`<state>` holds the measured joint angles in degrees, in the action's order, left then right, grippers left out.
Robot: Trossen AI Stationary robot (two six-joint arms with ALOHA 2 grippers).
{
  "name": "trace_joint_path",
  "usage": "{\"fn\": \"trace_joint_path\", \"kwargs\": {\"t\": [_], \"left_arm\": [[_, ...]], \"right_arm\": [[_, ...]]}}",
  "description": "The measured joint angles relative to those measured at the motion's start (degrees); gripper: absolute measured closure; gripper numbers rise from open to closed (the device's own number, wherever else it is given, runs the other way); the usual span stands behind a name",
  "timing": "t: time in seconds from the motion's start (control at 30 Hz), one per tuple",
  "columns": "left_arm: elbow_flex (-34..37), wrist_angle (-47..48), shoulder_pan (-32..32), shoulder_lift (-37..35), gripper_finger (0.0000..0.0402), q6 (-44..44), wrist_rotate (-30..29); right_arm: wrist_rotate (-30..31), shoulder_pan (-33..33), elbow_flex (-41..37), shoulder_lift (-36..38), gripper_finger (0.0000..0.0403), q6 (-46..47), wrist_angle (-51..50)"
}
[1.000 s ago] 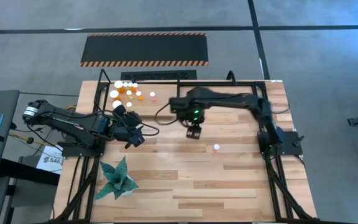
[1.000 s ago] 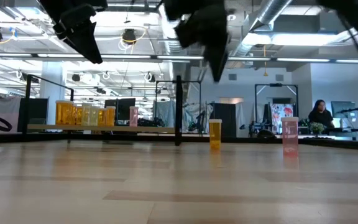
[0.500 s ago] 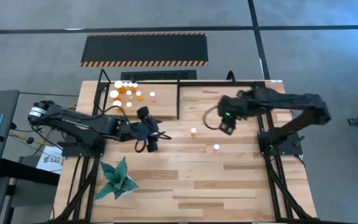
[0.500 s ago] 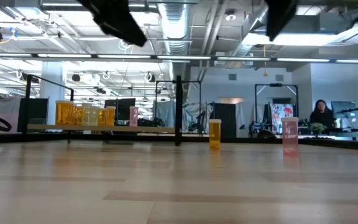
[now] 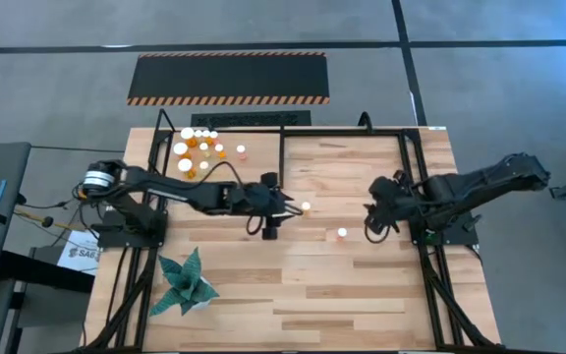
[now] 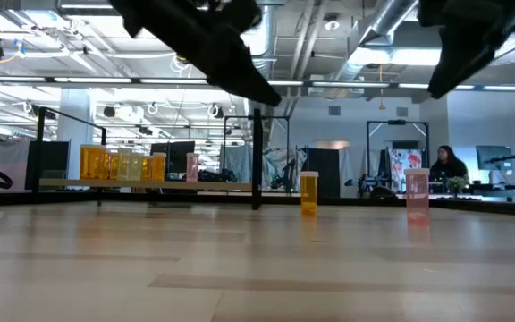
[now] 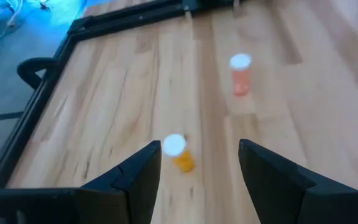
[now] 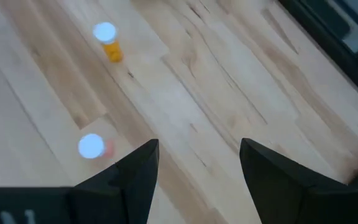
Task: Pick and place medicine bottles onto shelf by color
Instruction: Put the small orange pill bottle aligned with the other orange pill bottle on the shelf
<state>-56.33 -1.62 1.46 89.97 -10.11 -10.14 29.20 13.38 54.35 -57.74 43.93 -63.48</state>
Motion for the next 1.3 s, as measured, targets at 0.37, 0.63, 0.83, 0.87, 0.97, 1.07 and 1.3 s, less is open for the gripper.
{"fn": "trace_joint_path", "kwargs": {"t": [0.37, 0.63, 0.83, 0.87, 0.97, 1.07, 1.3], "left_arm": [[-2.5, -15.9, -4.7, 12.2, 0.0198, 1.8, 7.5], [-2.5, -21.2, -6.9, 19.4, 0.0198, 5.9, 8.4], [-2.4, -23.0, -7.2, 21.8, 0.0198, 7.6, 8.3], [-2.4, -23.2, -7.2, 21.8, 0.0198, 7.6, 8.3], [-2.4, -23.3, -7.2, 21.8, 0.0198, 7.7, 8.3], [-2.5, -23.9, -7.2, 21.8, 0.0198, 9.8, 8.3], [-2.5, -25.7, -7.1, 24.6, 0.0198, 11.8, 6.7]], "right_arm": [[6.9, 8.4, -13.6, 6.1, 0.0157, 0.7, 12.2], [12.7, 11.5, -19.3, 6.8, 0.0157, 9.8, 14.5], [12.9, 11.8, -21.6, 6.8, 0.0157, 15.2, 15.0], [12.9, 11.8, -21.9, 6.8, 0.0157, 15.5, 15.1], [12.9, 11.8, -22.6, 6.8, 0.0157, 15.7, 15.6], [12.9, 11.7, -23.1, 6.8, 0.0157, 15.7, 15.9], [12.9, 11.7, -23.1, 6.8, 0.0157, 15.7, 15.8]]}}
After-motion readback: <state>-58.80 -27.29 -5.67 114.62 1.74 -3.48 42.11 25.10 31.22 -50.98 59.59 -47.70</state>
